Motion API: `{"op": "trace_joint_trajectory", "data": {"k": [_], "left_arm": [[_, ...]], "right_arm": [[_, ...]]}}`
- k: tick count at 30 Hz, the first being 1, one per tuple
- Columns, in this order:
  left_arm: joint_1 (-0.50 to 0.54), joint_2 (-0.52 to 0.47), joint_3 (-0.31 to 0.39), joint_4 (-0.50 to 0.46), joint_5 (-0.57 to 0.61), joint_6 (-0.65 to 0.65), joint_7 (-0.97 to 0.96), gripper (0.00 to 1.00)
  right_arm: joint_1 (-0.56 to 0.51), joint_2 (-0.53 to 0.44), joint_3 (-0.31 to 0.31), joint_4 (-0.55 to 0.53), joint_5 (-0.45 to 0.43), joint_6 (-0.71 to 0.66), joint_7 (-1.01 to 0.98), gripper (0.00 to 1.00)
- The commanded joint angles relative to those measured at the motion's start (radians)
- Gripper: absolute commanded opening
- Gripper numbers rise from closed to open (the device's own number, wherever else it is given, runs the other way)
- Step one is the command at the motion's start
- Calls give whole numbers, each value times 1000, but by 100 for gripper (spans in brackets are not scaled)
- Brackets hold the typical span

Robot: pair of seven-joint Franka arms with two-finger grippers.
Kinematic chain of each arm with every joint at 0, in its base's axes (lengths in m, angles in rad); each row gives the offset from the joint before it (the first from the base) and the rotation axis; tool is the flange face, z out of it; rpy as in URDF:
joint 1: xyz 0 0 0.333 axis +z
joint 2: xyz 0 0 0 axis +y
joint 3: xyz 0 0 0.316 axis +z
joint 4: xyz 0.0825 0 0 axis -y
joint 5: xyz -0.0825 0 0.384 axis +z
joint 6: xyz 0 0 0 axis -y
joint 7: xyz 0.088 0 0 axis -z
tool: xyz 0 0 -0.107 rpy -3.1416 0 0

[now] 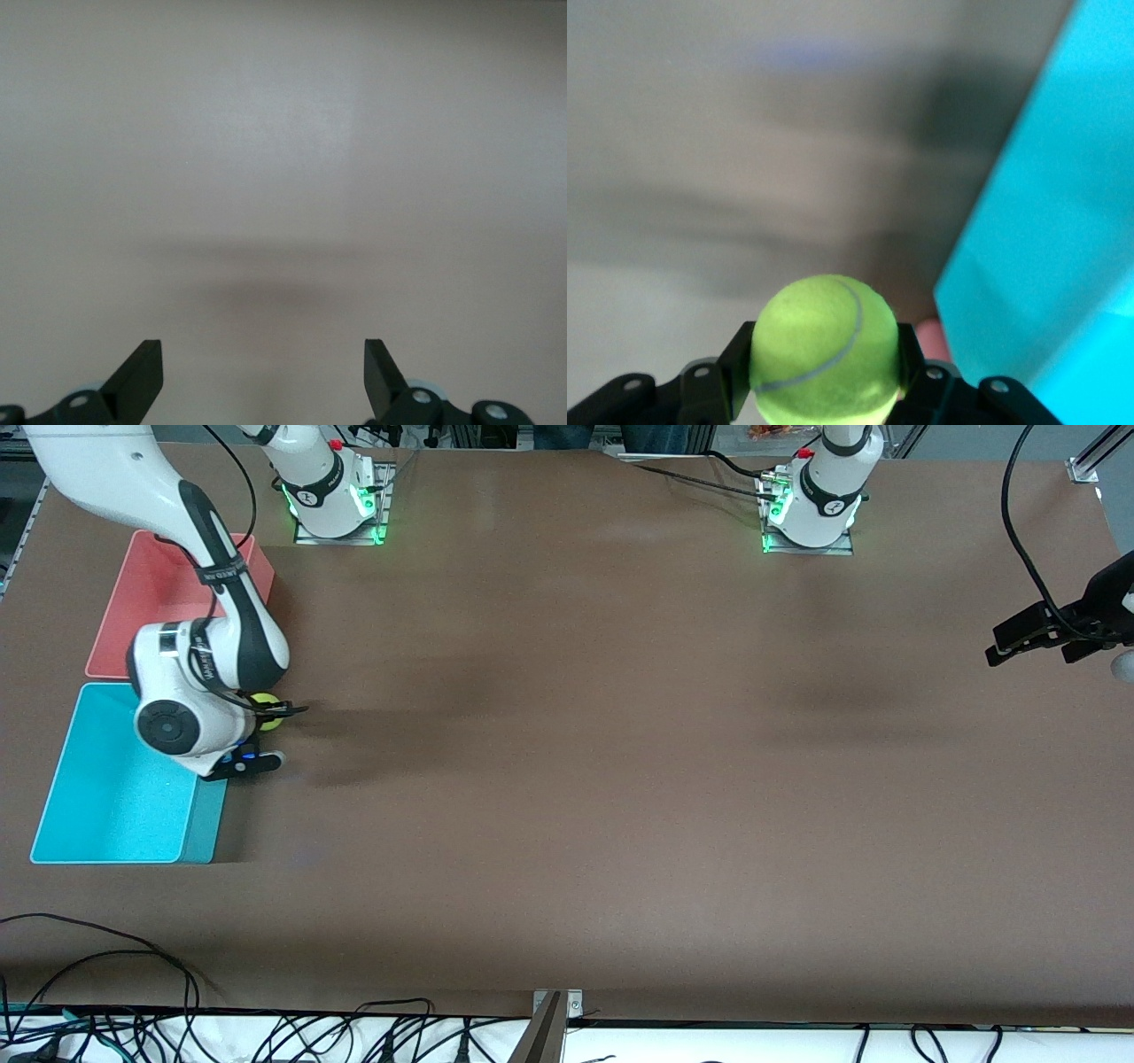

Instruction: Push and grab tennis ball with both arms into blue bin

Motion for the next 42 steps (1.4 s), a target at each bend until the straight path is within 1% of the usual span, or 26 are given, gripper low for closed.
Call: {"op": "trace_joint_trajectory", "data": {"k": [1,4,6,9,12,15,21,26,32,37,39,40,41,42], "left_arm": [[-12,-9,17,-12,-11,13,23,100],[-12,-10,15,-16,-8,4,26,100],[-12,-10,15,-19,-8,-2,26,100],[-12,-10,14,-19,-1,-16,26,100],[-14,-10,6,-18,44,-27,26,100],[-11,-13,-14,-18,87,-30,26,100],[-12,-13,-15,-19,90,-45,28,100],[-12,-13,-15,-19,90,-61,28,100],[-12,-13,-15,-18,90,-67,28,100],[-12,-13,-15,-18,90,-67,28,100],[-12,-13,-15,-18,90,-67,28,100],[-12,-13,-15,-18,90,-67,28,100],[-12,-13,-15,-18,90,-67,26,100],[-12,-13,-15,-18,91,-67,26,100]], "right_arm": [[-6,-16,6,150,21,-174,-49,38],[-9,-16,-2,206,21,-228,-103,38],[-24,-16,-12,221,21,-257,-140,38],[-43,-16,-35,229,20,-265,-215,38],[-73,-10,-63,229,26,-251,-284,38],[-130,1,-63,224,57,-227,-327,38],[-182,32,-63,221,86,-156,-433,38],[-216,66,-60,218,92,-126,-464,38],[-244,122,-62,217,181,-98,-513,38],[-262,155,-62,218,189,-86,-527,40],[-262,159,-62,218,190,-73,-527,43],[-262,162,-62,218,190,-69,-527,49],[-262,164,-62,218,190,-67,-527,57],[-262,167,-62,218,190,-66,-527,78]]}}
